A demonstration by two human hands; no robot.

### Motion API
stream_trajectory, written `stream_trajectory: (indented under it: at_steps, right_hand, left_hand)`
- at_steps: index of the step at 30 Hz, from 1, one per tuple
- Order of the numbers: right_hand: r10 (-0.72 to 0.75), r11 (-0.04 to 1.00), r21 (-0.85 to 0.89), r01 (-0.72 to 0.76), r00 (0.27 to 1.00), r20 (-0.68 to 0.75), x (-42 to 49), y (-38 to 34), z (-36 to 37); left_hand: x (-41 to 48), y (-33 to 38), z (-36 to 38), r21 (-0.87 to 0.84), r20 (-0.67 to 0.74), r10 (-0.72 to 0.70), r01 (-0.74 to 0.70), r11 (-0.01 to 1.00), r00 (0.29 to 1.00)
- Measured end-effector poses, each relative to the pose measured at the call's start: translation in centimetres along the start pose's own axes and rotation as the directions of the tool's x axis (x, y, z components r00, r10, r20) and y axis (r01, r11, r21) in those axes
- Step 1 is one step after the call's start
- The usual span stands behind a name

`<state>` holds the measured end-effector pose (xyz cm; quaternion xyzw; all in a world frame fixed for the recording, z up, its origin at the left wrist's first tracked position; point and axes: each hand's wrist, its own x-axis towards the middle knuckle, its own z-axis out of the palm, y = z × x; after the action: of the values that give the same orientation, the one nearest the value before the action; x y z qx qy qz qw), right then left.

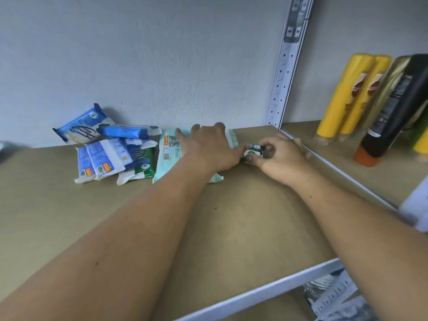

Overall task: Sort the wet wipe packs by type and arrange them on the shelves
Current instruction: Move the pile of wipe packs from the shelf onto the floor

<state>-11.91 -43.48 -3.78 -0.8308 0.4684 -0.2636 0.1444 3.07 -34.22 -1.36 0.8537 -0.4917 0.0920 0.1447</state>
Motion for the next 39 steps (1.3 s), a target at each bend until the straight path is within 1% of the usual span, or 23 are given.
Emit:
stream_trajectory:
  at_steps: [5, 7, 9, 10, 11, 13, 14, 17, 19, 21, 23, 25, 27, 30, 32, 34, 39]
  right_hand:
    - [0.012, 0.993, 0.121, -0.006, 0.999, -0.042, -0.2, 0.1, 0.3]
    - [0.032, 0.99, 0.138, -0.021, 0.996, -0.078, 0.0, 0.3, 0.2]
    - [0.078, 0.992, 0.104, -0.066, 0.991, -0.11, 0.0, 0.2, -0.1]
    - [0.11, 0.993, 0.055, -0.105, 0.987, -0.116, 0.0, 0.2, -0.3]
    - [0.145, 0.989, -0.003, -0.146, 0.982, -0.12, 0.0, 0.3, -0.4]
    - [0.188, 0.976, -0.084, -0.199, 0.974, -0.123, 0.1, 0.5, -0.5]
    - [0.174, 0.978, -0.094, -0.186, 0.977, -0.121, 0.1, 0.6, -0.5]
    - [0.034, 0.991, -0.126, -0.041, 0.998, -0.058, 0.3, 1.0, -0.2]
    - [-0.007, 0.989, -0.149, 0.0, 0.999, -0.042, 0.4, 1.1, 0.0]
    - [-0.01, 0.99, -0.141, 0.001, 0.998, -0.067, 0.4, 1.3, 0.3]
    - [0.006, 0.992, -0.129, -0.016, 0.997, -0.08, 0.3, 1.2, 0.4]
    - [0.019, 0.992, -0.12, -0.031, 0.994, -0.104, -0.4, 0.9, -0.1]
    - [0.036, 0.988, -0.144, -0.055, 0.991, -0.133, -2.0, 0.4, -1.2]
    - [0.025, 0.978, -0.201, -0.057, 0.987, -0.16, -5.5, -0.1, -3.1]
    - [-0.006, 0.972, -0.234, -0.033, 0.986, -0.167, -8.1, -0.6, -4.6]
    - [-0.039, 0.973, -0.231, -0.001, 0.984, -0.172, -10.9, -1.5, -6.2]
    - [-0.149, 0.98, -0.159, 0.119, 0.97, -0.192, -17.8, -4.6, -9.9]
  left_hand:
    - [-0.2, 0.1, 0.0, 0.111, -0.041, -0.008, 0.013, 0.994, 0.999]
    - [-0.1, 0.1, 0.0, 0.075, -0.032, 0.028, -0.026, 0.997, 0.999]
    - [0.0, -0.2, 0.4, -0.044, -0.021, 0.098, -0.099, 0.994, 0.995]
    - [0.0, -0.3, 0.6, -0.098, -0.02, 0.132, -0.133, 0.986, 0.991]
    - [0.0, -0.5, 0.8, -0.126, -0.018, 0.154, -0.155, 0.98, 0.988]
    - [0.1, -0.5, 1.1, -0.092, -0.004, 0.164, -0.164, 0.982, 0.986]
    - [0.1, -0.5, 1.1, -0.043, 0.003, 0.156, -0.155, 0.987, 0.988]
    - [0.2, -0.3, 1.1, 0.123, 0.039, 0.114, -0.118, 0.985, 0.993]
    - [0.1, -0.2, 1.1, 0.16, 0.013, 0.115, -0.116, 0.98, 0.993]
    - [0.0, -0.2, 1.1, 0.11, -0.056, 0.126, -0.12, 0.987, 0.99]
    - [-0.3, -0.3, 0.9, 0.021, -0.158, 0.125, -0.123, 0.992, 0.98]
    - [-0.8, -0.2, 0.5, -0.07, -0.282, 0.108, -0.133, 0.989, 0.953]
    - [-1.8, -0.1, -0.2, -0.16, -0.358, 0.076, -0.142, 0.977, 0.931]
    - [-4.7, -0.1, -1.8, -0.311, -0.384, 0.015, -0.145, 0.939, 0.923]
    - [-7.9, -0.3, -3.1, -0.369, -0.39, -0.003, -0.153, 0.917, 0.921]
    - [-11.6, -0.7, -4.5, -0.38, -0.375, -0.006, -0.148, 0.913, 0.927]
    - [-19.8, -2.7, -8.6, -0.334, -0.336, -0.003, -0.116, 0.935, 0.942]
